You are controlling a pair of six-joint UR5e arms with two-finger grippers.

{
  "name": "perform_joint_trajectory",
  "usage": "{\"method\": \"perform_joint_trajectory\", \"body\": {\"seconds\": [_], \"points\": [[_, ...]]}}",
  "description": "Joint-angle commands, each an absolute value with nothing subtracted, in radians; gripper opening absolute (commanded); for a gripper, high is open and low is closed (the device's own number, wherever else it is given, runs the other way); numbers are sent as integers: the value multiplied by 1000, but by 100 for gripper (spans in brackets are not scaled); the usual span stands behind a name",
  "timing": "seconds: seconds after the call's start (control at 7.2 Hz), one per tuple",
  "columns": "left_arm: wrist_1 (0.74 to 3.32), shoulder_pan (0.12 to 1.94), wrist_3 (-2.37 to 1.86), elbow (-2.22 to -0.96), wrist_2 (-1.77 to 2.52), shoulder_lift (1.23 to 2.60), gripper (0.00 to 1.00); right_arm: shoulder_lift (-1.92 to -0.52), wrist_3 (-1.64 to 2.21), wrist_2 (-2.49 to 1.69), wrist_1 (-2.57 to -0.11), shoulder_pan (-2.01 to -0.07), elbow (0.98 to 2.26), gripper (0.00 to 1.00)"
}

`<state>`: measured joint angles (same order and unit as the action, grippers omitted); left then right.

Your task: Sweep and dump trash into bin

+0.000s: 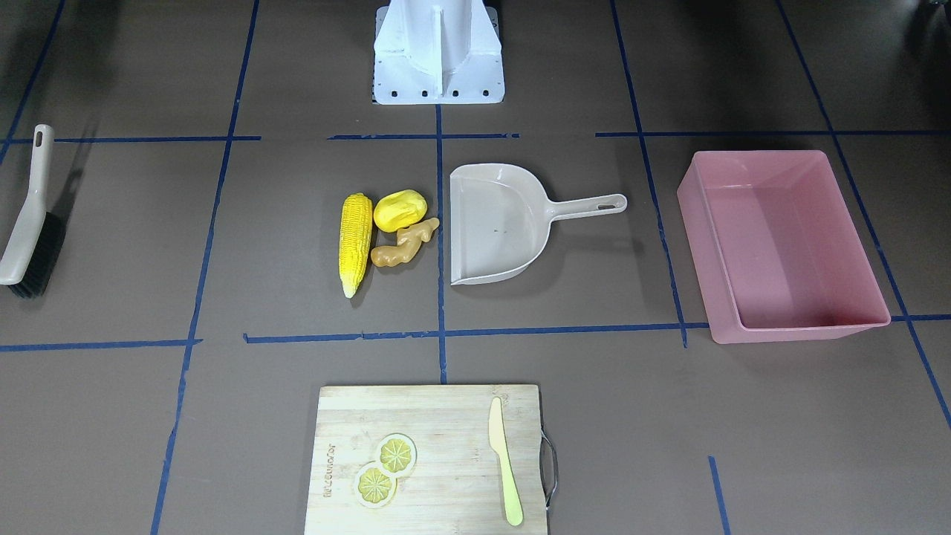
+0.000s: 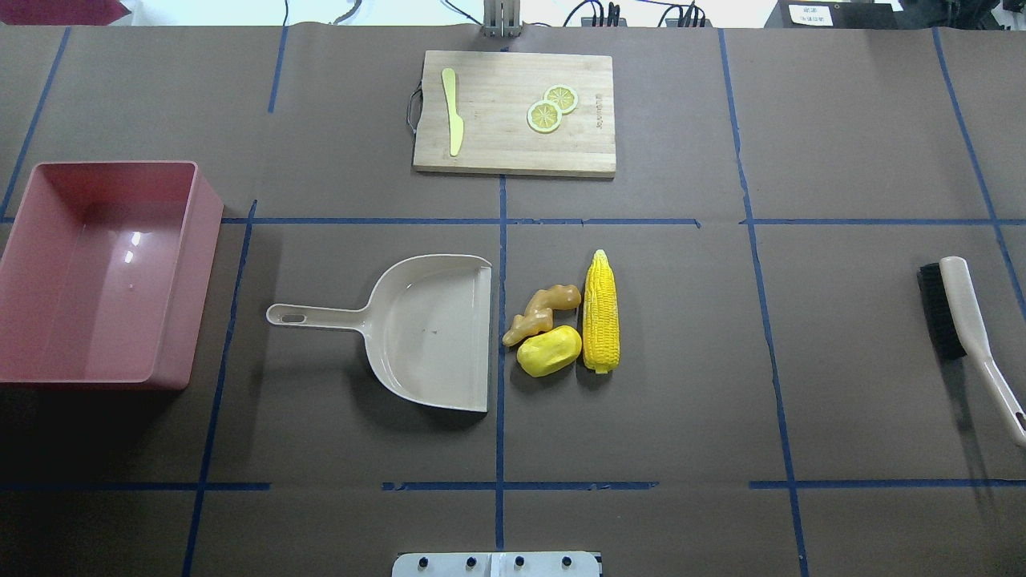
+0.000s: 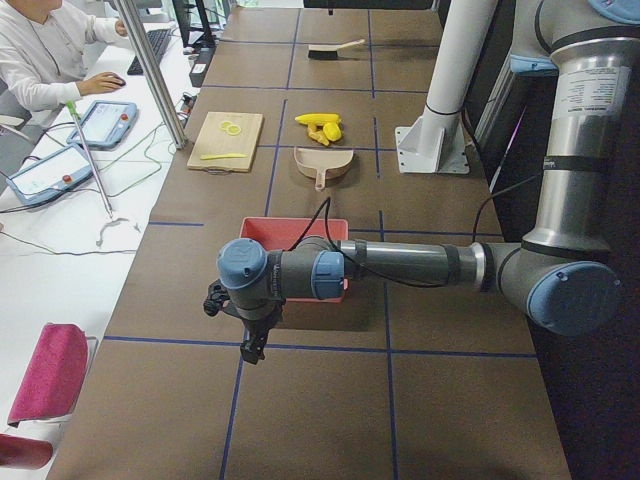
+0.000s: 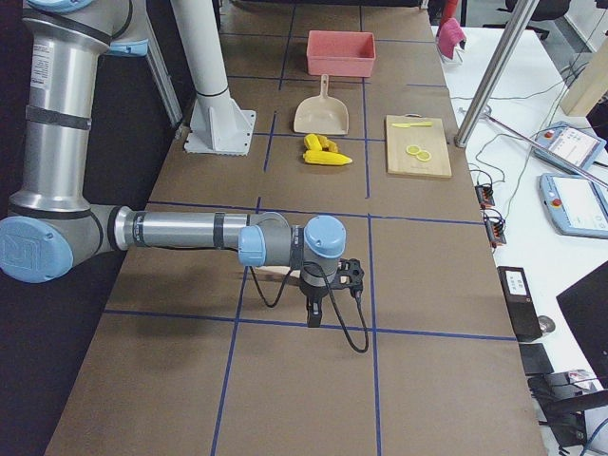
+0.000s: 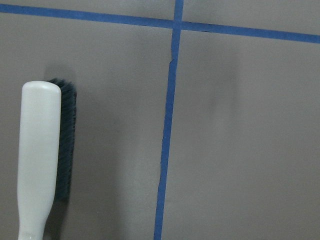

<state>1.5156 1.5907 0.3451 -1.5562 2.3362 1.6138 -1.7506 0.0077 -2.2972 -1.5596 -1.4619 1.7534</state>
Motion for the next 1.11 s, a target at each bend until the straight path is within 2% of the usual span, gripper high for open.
{"method": "perform_joint_trajectory", "body": {"seconds": [0.0, 0.56, 0.83, 0.97], "points": [[1516, 1588, 345, -1559, 2333, 1615, 100, -1750, 8, -2298, -1560, -1462, 1752, 100], [1529, 1575, 341, -1569, 2327, 1618, 100, -1733, 8, -2296, -1557, -1462, 1759, 100], [1734, 1575, 333, -1566, 2330, 1600, 100, -1718, 8, -2307, -1559, -1460, 1759, 100], [1756, 1571, 333, -1519, 2333, 1615, 100, -1715, 3, -2307, -1559, -1460, 1756, 100]]}}
